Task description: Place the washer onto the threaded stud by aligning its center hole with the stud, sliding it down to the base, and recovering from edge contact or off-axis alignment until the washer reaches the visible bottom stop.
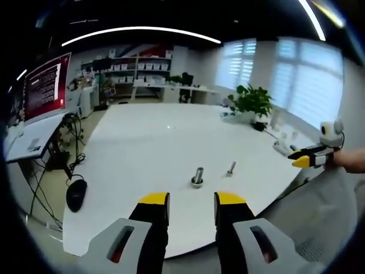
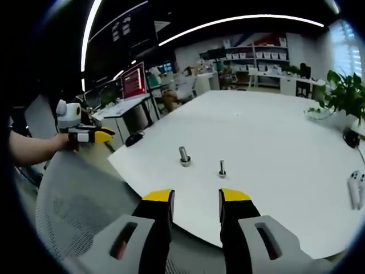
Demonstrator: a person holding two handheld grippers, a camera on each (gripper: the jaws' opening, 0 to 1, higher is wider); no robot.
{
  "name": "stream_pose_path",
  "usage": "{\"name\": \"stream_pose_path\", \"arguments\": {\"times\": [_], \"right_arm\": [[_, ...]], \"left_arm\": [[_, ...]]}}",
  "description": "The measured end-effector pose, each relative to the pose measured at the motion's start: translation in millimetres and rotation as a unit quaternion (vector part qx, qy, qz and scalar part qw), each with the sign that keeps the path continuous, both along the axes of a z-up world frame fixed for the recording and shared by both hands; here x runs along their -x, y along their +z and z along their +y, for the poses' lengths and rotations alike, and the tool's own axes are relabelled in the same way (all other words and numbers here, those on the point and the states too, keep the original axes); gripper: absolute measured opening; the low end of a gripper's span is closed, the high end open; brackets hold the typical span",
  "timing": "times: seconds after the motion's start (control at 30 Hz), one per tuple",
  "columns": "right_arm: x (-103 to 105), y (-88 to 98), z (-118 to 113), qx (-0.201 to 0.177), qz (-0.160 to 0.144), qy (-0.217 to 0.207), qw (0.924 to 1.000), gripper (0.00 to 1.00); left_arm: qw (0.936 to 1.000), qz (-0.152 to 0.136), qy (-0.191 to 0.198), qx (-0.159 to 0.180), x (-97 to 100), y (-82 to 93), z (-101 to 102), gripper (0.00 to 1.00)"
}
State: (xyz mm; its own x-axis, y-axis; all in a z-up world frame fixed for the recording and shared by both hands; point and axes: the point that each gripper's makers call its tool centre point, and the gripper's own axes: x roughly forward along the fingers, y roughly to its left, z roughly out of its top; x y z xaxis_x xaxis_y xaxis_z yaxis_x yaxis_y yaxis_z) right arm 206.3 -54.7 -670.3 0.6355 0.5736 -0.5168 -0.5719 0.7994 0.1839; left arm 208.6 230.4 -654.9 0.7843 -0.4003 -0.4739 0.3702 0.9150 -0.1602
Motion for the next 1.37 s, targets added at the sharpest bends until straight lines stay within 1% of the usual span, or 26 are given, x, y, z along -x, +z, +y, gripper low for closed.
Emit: {"name": "stream_pose_path", "arguments": {"times": [0.13, 0.27, 0.77, 0.97, 1.37], "right_arm": [[1.4, -1.8, 0.7, 0.003, 0.004, 0.005, 1.0, 0.34], [2.5, -1.7, 2.5, 0.002, 0.004, 0.01, 0.9999, 0.34], [2.3, -3.6, -0.6, 0.002, 0.008, 0.003, 1.0, 0.34], [3.7, -3.2, 2.0, 0.005, 0.007, 0.013, 0.9999, 0.34], [3.8, -0.5, 3.4, -0.004, 0.002, 0.013, 0.9999, 0.34]], "left_arm": [[1.0, 0.001, -0.006, -0.003, 0.8, -0.5, -2.3, 0.29], [1.0, 0.001, 0.002, 0.003, 0.0, 0.1, 0.5, 0.29], [1.0, 0.006, 0.001, 0.0, 0.9, -2.2, -0.8, 0.29], [0.9999, 0.002, 0.01, 0.004, 0.1, -0.8, 2.0, 0.29], [0.9999, 0.009, 0.007, -0.004, 1.4, -3.2, 1.5, 0.29]]}}
